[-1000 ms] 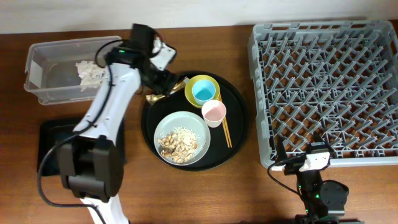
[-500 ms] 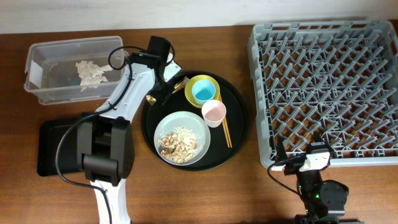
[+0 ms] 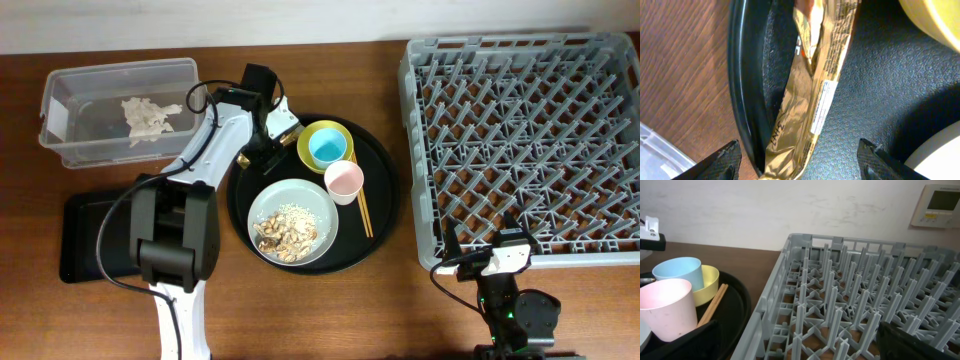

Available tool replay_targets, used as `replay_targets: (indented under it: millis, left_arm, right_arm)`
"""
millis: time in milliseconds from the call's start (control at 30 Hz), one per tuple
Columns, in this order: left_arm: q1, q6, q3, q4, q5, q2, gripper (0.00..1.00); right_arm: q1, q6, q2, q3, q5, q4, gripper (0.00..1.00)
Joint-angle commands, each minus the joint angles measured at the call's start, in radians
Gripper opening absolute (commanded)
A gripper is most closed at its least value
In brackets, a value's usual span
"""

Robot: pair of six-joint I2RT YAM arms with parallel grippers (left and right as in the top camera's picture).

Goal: Sort waste into correct bins and load items into the dishwasher rack
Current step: 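Reach back to the tray and grasp the gold wrapper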

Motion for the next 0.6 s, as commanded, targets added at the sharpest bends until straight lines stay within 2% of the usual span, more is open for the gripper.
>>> replay_targets:
  millis: [0, 167, 333, 567]
  left_arm:
    - [-0.002, 0.033, 0.002, 0.018, 0.023, 0.009, 0.74]
    - [0.001, 0.033, 0.002, 0.049, 0.019, 0.009, 0.72]
    - [0.0, 0.032, 0.002, 0.063, 0.023, 0.009, 0.61]
    - [0.0, 0.033, 0.002, 0.067, 0.034, 0.042, 0.6]
  right_arm:
    - [0.006, -0.007, -0.006, -0.009, 0.005, 0.0, 0.98]
    - [0.006, -0.007, -0.006, -0.009, 0.005, 0.0, 0.98]
    - [0.006, -0.007, -0.006, -0.009, 0.005, 0.0, 0.98]
    - [0.006, -0.007, -0.006, -0.009, 0.005, 0.0, 0.98]
